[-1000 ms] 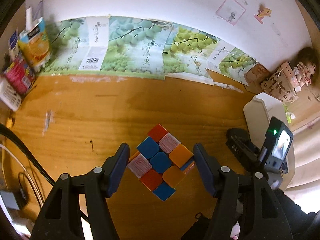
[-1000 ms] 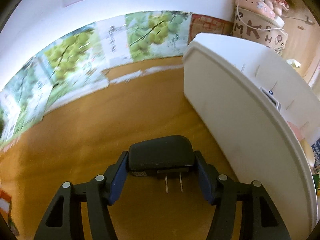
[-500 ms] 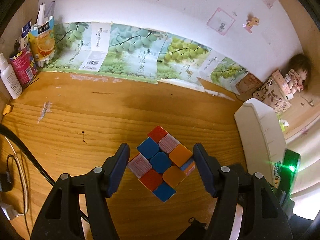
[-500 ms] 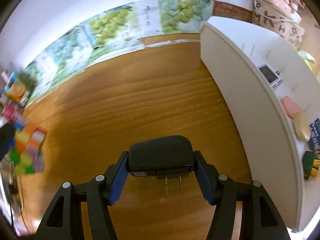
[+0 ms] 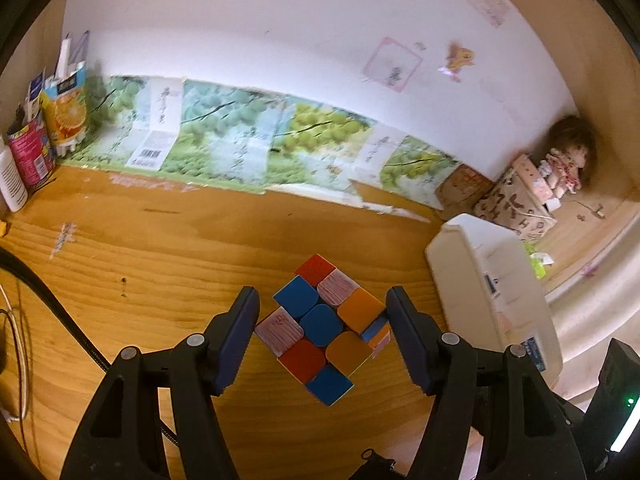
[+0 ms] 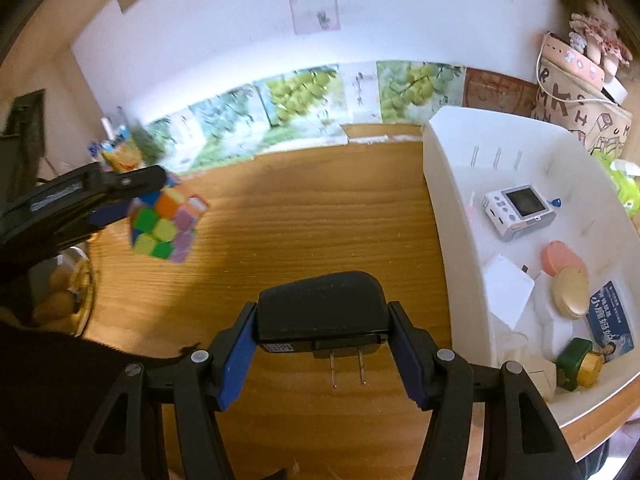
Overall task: Organize rigid objects
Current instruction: 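Lift and carry the Rubik's cube and black charger over the white tray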
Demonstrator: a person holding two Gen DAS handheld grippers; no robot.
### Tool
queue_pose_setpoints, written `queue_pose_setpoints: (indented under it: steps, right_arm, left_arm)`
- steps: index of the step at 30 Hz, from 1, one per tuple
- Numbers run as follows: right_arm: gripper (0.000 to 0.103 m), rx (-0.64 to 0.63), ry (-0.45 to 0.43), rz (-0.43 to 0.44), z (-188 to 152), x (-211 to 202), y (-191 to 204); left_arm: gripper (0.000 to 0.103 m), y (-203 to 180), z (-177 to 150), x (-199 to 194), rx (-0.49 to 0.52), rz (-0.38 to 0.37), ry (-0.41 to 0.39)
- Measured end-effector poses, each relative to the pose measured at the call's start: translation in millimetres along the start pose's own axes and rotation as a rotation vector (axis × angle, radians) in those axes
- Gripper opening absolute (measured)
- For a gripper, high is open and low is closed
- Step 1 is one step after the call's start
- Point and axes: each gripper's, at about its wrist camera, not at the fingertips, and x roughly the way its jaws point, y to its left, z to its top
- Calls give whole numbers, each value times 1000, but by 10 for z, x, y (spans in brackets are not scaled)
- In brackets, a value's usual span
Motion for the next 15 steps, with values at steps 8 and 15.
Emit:
queue_pose_setpoints:
  steps: [8, 15]
  right_arm:
    - [63, -59, -50, 30, -51, -366, -341]
    - [63, -85, -79, 39, -65, -682, -819]
  left_arm:
    - [69, -555, -90, -113, 31, 3, -36]
    - [69, -1054, -213, -146, 42, 1, -57]
